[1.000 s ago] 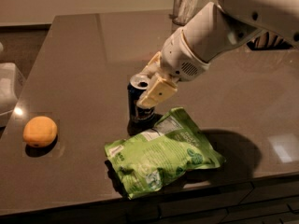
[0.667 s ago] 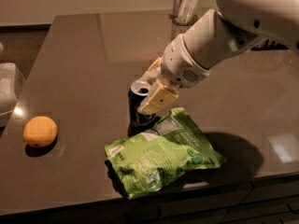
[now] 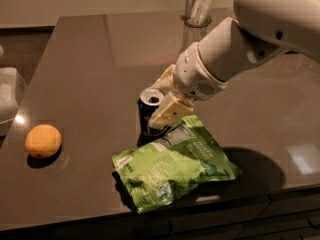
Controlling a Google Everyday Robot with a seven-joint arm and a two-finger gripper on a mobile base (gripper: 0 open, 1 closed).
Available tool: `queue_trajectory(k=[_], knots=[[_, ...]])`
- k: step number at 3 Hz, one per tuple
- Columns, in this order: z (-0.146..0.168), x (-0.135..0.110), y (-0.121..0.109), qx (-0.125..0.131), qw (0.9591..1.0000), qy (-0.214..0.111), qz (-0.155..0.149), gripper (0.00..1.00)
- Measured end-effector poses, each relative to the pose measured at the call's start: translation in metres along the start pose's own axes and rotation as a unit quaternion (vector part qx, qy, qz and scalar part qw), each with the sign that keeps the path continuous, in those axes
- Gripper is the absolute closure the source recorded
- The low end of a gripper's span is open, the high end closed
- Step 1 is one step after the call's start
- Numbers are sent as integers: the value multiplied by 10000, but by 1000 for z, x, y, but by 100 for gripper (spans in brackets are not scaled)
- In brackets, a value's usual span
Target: Move pepsi can near green rice chip bag
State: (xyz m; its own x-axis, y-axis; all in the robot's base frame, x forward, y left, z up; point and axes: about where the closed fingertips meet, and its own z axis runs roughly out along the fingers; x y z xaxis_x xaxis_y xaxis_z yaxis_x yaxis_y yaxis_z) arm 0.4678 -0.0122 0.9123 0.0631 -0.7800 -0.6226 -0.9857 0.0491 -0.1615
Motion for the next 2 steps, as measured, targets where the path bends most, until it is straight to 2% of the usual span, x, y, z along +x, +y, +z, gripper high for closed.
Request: queue_trajectory(k=[1, 2], knots=[[0, -1, 1, -3, 10000, 2, -10, 0], [0, -1, 1, -4, 10000, 2, -11, 0]])
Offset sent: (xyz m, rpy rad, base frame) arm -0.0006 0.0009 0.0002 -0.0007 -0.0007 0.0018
